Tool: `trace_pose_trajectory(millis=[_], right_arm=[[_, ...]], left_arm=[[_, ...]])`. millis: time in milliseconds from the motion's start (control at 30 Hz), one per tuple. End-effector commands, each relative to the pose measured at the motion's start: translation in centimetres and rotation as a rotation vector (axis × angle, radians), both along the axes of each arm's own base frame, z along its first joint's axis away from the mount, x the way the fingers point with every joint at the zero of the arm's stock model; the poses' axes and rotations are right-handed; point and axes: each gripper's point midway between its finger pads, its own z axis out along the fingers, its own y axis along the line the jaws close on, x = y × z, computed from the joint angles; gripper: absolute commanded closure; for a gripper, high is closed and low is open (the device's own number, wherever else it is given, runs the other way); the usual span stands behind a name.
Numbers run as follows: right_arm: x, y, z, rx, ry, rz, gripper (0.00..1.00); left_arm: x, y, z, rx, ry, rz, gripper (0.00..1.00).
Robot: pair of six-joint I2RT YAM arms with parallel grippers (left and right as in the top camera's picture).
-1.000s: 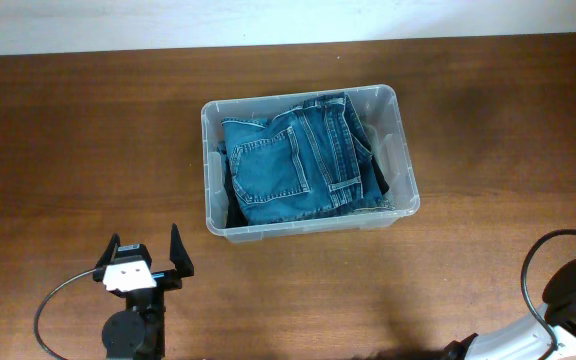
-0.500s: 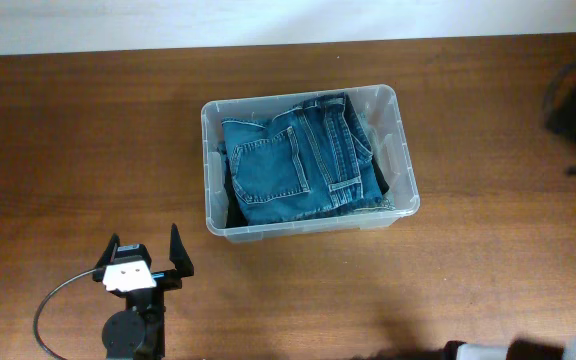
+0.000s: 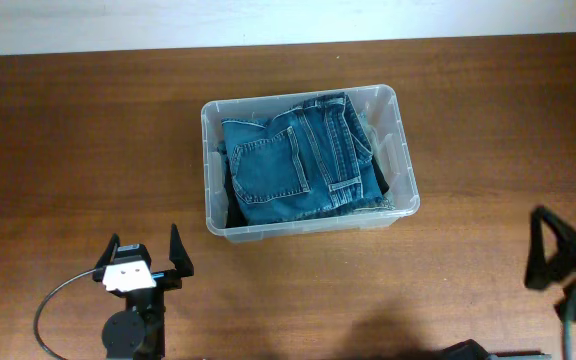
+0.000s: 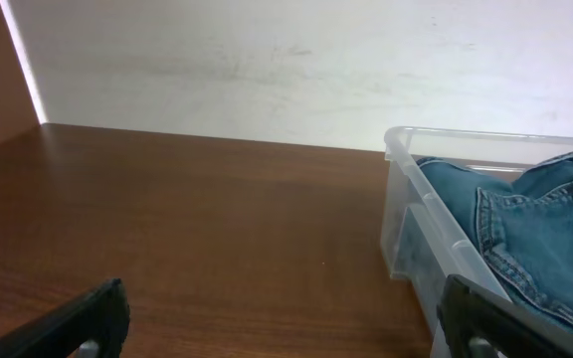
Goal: Pack container
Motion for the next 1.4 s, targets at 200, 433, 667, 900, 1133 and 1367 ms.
trace_pose_trajectory(millis=[200,433,667,900,1133,1367], right_arm=[[-0.6,-1.1,-11.0,0.056,-0.163,-0.081,0.01],[4.6,0.7,-16.4,0.114,-0.295,-0.033,0.01],[8.3,1.8,-20.4,0.142,-0.408,0.029,0.02],[9.0,1.4,-22.1,0.125,-0.486,0.013,0.01],[9.5,1.5,-23.5,0.097,-0.493,0.021,0.01],[10.1,1.5,-25.2,0.097,-0.491,0.021,0.01]], left_arm=[[0.0,0.1,0.0,-0.013,-0.006,0.010,0.00],[0.0,0.1,0.0,-0.013,-0.006,0.010,0.00],[0.0,0.1,0.0,-0.013,-0.006,0.010,0.00],[0.0,0.1,0.0,-0.013,-0.006,0.010,0.00],[0.0,0.1,0.0,-0.013,-0.006,0.010,0.00],[0.0,0.1,0.0,-0.013,-0.006,0.010,0.00]])
